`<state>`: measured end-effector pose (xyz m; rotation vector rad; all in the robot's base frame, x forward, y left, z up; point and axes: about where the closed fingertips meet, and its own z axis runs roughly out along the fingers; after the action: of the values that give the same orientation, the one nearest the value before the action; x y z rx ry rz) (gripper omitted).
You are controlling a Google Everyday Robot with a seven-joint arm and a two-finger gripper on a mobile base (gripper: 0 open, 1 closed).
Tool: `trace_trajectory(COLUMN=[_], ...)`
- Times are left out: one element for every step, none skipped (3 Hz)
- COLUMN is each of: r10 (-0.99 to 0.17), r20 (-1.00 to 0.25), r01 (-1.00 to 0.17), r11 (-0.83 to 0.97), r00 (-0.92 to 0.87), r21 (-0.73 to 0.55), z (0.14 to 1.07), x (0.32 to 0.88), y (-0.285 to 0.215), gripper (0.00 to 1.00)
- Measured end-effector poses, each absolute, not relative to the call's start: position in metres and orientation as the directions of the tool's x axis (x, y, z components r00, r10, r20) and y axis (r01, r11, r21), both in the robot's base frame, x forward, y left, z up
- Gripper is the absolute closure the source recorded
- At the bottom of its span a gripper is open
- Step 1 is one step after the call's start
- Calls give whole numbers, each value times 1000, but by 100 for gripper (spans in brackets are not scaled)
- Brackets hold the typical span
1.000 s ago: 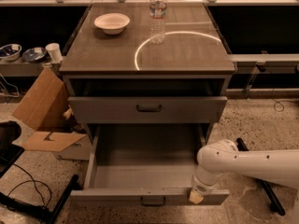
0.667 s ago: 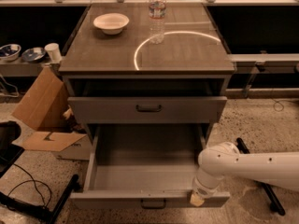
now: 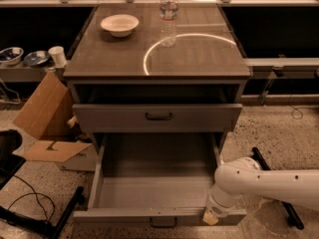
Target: Open middle drawer
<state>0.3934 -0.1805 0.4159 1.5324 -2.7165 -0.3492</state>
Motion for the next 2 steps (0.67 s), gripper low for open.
trace_trajectory(r10=[-846, -846], r20=[-106, -106], r01=[-845, -845], r11=[498, 498], r00=[-523, -523], r21=[194, 194], z=[416, 416], x=[394, 394], y=[-180, -180], gripper=[100, 82])
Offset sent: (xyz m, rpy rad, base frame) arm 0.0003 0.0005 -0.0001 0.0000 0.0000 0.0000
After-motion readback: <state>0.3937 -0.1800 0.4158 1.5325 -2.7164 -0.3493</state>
